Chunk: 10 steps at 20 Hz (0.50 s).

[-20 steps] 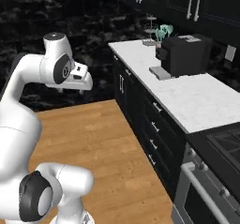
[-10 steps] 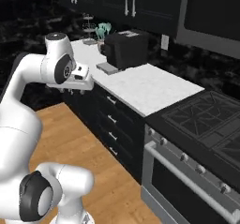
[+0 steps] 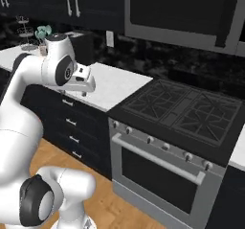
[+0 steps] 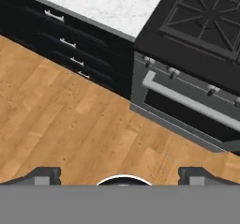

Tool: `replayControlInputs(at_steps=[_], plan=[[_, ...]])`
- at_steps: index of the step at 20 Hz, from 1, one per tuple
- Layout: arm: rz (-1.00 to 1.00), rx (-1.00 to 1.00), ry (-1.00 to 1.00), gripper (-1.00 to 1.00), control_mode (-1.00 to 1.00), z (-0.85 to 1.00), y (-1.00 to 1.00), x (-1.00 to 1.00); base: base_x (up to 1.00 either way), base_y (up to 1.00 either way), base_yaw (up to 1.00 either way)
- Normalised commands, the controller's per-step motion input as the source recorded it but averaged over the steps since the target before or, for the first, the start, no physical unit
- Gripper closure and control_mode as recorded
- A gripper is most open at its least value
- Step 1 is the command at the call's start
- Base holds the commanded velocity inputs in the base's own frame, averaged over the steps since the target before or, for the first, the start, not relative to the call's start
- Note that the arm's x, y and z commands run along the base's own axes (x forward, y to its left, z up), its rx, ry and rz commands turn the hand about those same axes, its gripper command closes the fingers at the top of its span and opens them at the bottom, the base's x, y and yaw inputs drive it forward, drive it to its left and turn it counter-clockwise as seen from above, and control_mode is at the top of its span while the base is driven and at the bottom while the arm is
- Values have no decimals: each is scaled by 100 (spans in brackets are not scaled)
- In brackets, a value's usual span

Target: Gather all objects into one cabinet and sort the glasses and bowls to opposite sides.

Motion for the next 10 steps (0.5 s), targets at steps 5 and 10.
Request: replayControlInputs(at_steps=[5, 10], plan=[[0, 0, 0, -100, 100, 0, 0, 0, 0, -38, -54], [0, 0, 0, -100, 100, 0, 0, 0, 0, -47, -52]])
